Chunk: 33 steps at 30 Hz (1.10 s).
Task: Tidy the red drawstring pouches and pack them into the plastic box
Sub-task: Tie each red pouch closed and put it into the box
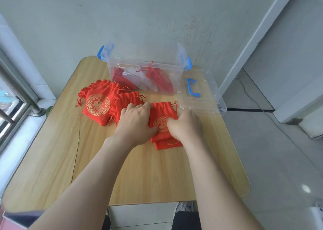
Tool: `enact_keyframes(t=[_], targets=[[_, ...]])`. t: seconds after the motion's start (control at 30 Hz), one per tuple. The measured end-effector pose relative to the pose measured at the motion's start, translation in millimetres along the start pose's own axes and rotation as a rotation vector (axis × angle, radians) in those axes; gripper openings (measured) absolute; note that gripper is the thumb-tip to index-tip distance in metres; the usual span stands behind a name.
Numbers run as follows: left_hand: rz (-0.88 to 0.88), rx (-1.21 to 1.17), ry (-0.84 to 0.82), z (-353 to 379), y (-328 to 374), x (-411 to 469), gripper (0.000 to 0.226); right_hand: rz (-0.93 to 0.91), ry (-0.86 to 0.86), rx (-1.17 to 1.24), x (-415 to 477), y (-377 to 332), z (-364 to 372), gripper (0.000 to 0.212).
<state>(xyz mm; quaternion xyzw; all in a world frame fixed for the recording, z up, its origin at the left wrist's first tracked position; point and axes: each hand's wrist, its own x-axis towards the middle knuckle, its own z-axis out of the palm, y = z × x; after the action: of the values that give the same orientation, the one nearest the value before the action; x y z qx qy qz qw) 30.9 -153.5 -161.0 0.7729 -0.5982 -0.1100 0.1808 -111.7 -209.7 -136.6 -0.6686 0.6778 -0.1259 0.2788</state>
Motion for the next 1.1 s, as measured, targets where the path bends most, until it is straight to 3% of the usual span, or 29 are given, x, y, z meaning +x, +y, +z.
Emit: enact_keyframes(t=[0.07,0.27,0.4,0.5,0.57,0.67,0.83,0.93,1.1], targets=[[-0.019,-0.038,0.029,1.1,2.9,-0.4,0.068,-0.042,-0.037,-0.045,-4.2,3.8,4.2,0.035],[-0.063,-0.317,0.188,-0.9,5.5,3.3,0.068,-0.180,-0.026,0.112,-1.8,5.7,0.0,0.044],[-0.197,-0.418,0.264,-8.4,9.5,6.3,0.047,-0.209,0.015,0.154,-2.1,4.6,-1.9,0.041],[-0.258,-0.512,0.285,-14.0,13.0,8.4,0.033,-0.220,0.112,0.225,-2.5,4.4,-5.0,0.019],[-0.277,-0.563,0.311,-15.1,12.0,12.3,0.018,-0.220,0.153,0.285,-1.8,1.6,-7.7,0.017],[-0.287,-0.644,0.331,-16.3,12.4,14.3,0.005,-0.191,0.109,0.371,-0.1,-4.1,-8.0,0.017],[-0.242,-0.909,0.339,-21.6,19.8,17.1,0.008,-0.131,0.035,0.400,4.6,-11.8,-10.9,0.037],[-0.206,-1.081,0.345,-30.1,25.4,16.1,0.013,-0.116,0.036,0.479,9.3,-11.9,-20.3,0.018],[-0.168,-1.126,0.385,-32.3,27.6,15.8,0.024,-0.151,0.044,0.633,10.6,-23.4,-31.6,0.011]])
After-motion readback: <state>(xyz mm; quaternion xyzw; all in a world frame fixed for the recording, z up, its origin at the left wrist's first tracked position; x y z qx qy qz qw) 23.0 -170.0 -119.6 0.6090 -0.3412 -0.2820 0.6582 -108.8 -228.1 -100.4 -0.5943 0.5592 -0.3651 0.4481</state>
